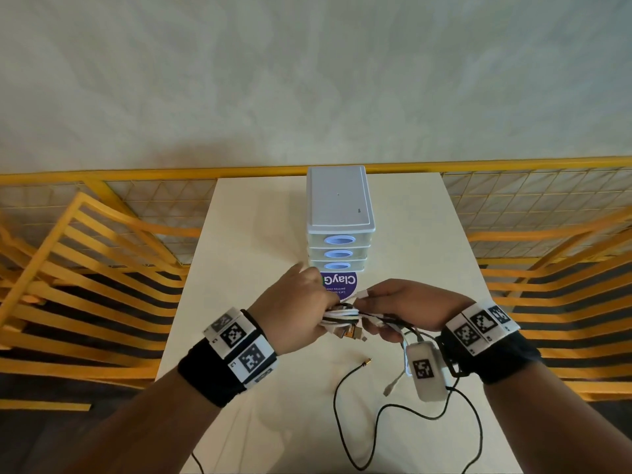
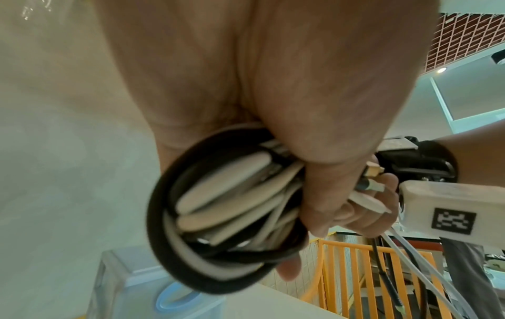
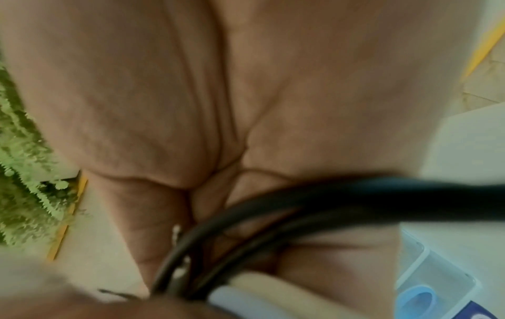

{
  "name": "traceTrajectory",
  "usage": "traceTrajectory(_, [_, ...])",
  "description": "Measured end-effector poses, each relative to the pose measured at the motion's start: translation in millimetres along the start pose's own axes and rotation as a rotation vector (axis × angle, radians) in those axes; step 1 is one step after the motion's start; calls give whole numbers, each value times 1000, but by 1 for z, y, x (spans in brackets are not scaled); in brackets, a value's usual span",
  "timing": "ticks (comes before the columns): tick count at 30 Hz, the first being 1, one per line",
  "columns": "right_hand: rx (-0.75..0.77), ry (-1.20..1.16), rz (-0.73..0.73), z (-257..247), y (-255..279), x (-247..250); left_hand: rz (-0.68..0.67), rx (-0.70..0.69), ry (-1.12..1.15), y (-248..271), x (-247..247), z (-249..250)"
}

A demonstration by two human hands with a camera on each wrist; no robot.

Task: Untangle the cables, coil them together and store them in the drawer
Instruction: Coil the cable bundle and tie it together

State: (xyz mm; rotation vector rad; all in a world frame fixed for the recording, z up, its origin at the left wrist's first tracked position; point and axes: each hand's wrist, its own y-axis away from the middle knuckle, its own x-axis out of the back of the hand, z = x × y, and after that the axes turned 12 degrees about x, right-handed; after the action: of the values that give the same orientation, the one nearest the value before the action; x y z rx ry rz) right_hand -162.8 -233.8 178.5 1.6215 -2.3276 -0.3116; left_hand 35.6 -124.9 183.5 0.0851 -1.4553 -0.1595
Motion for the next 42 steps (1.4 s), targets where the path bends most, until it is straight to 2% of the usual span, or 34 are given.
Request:
traceTrajectory(4, [-7, -86, -8, -5, -1, 3, -48, 25, -42, -2, 1, 0])
traceTrajectory(6, [-16, -140, -51, -10, -2, 4, -35, 1, -136, -1, 5, 1])
traceTrajectory(8, [-27, -129, -34, -16, -3, 5, -48, -18, -222, 1, 9, 1])
traceTrajectory(11, [-3, 68, -2, -30, -2, 0, -29, -36, -275, -2, 16, 2])
traceTrajectory(15, [74, 417, -190, -46, -7, -11, -70, -31, -287, -2, 30, 8])
traceTrajectory(20, [-42, 526, -298, -43, -24, -24, -182, 10, -416, -2, 25, 15])
traceTrajectory(24, [-105, 586, -250, -28, -35, -33, -232, 50, -422, -5, 18, 19])
traceTrajectory(29, [17, 582, -87, -22, -39, -38, -191, 120, -397, -9, 20, 15])
traceTrajectory(33, [71, 538, -92, -24, -36, -41, -152, 137, -362, -11, 22, 8])
traceTrajectory(37, [48, 552, -78, -25, -35, -42, -84, 137, -330, -10, 17, 5])
traceTrajectory(42, [36, 646, -62, -21, -30, -45, -85, 109, -314, -9, 14, 17])
